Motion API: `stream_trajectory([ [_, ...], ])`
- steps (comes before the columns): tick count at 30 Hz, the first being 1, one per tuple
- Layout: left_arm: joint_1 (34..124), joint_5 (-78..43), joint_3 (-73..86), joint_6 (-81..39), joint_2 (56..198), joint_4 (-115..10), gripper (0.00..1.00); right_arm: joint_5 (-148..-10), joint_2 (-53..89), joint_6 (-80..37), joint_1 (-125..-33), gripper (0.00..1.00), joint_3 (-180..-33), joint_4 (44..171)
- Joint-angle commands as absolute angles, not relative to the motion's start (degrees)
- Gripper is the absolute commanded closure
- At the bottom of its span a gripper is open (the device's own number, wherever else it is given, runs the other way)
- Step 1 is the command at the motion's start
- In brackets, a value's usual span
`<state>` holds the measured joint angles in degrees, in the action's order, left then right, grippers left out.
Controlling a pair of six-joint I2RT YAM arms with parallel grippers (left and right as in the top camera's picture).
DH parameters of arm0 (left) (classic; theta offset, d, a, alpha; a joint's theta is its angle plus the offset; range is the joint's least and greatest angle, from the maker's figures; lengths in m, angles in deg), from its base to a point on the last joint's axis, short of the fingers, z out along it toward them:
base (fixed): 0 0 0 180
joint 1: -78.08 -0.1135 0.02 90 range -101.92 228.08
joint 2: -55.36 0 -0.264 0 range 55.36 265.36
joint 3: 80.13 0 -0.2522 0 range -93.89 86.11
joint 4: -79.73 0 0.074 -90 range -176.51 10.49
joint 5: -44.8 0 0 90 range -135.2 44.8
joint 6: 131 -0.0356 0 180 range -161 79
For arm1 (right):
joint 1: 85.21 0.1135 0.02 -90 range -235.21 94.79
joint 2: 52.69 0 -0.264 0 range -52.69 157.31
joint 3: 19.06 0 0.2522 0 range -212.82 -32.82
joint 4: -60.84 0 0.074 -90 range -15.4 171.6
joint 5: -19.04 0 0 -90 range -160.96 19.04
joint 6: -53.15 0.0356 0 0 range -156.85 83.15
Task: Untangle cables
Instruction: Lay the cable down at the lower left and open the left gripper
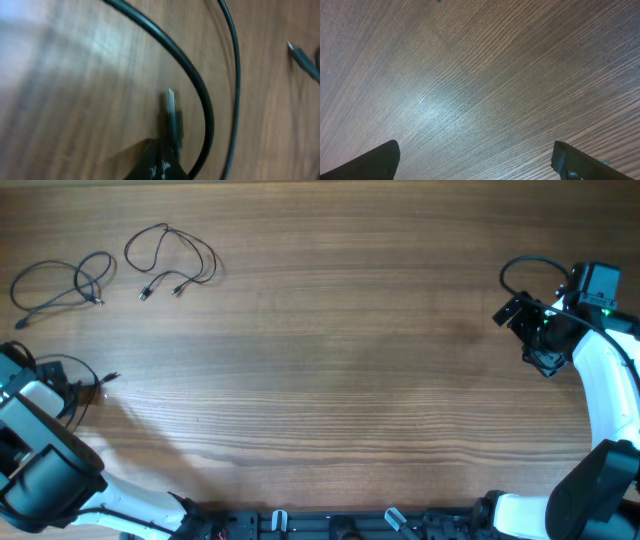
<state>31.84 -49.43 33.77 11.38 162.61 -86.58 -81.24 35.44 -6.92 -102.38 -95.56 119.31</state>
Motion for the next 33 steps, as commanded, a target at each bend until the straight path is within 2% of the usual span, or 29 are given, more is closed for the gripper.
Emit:
stream_trajectory([
  [1, 34.68, -40.01, 34.84, 3.71, 164.44, -87.15, 0.94, -81.38, 36.36, -6.29, -102.1, 0.0, -96.09, 118.74],
  [2, 35.31, -39.77, 34.34, 2.35, 163.83, -86.48, 0.85, -81.38, 36.36, -6.53, -102.1, 0.0, -96.06, 118.74],
  [3, 36.01, -39.97, 33.58, 1.48, 162.65, -84.95, 0.63, -81.38, 36.36, -6.9, -102.1, 0.01, -96.09, 118.74],
  [5, 36.95, -41.98, 32.0, 1.43, 159.35, -80.53, 0.33, -81.38, 36.36, -6.94, -102.1, 0.0, -96.06, 118.81],
  [6, 37.28, -44.91, 31.04, 2.57, 157.08, -76.64, 0.0, -81.38, 36.36, -6.94, -102.1, 0.0, -96.06, 118.83],
  [9, 37.59, -58.81, 28.94, 11.38, 148.62, -61.8, 0.0, -81.38, 36.36, -7.12, -102.1, 0.0, -96.09, 118.87],
  [11, 37.59, -59.49, 28.7, 14.13, 142.28, -55.72, 0.0, -81.4, 36.36, -8.06, -102.1, 0.0, -96.06, 118.83],
  [13, 37.89, -44.62, 28.72, 7.29, 134.74, -55.81, 0.0, -81.49, 36.36, -8.21, -102.05, 0.0, -96.06, 118.77],
  [17, 42.59, -7.84, 28.72, -12.6, 126.1, -64.29, 0.0, -81.57, 36.36, -8.34, -102.05, 0.0, -96.06, 118.9],
  [19, 49.17, 0.05, 28.72, -17.3, 123.55, -67.0, 0.0, -81.55, 36.36, -8.34, -102.05, 0.0, -96.09, 118.79],
  [24, 63.31, -4.08, 28.72, -19.51, 120.66, -68.12, 0.0, -81.33, 36.36, -8.41, -102.05, 0.0, -96.06, 118.81],
  [27, 69.69, -15.82, 28.72, -21.58, 115.53, -67.22, 0.0, -81.35, 36.36, -8.32, -102.05, 0.0, -96.06, 118.77],
  [30, 70.88, -29.41, 28.72, -22.87, 107.37, -63.29, 0.0, -81.33, 36.36, -8.32, -102.05, 0.0, -96.09, 118.72],
  [33, 70.79, -32.01, 28.72, -22.81, 96.84, -56.49, 0.0, -81.33, 36.36, -8.3, -102.05, 0.0, -96.06, 118.66],
])
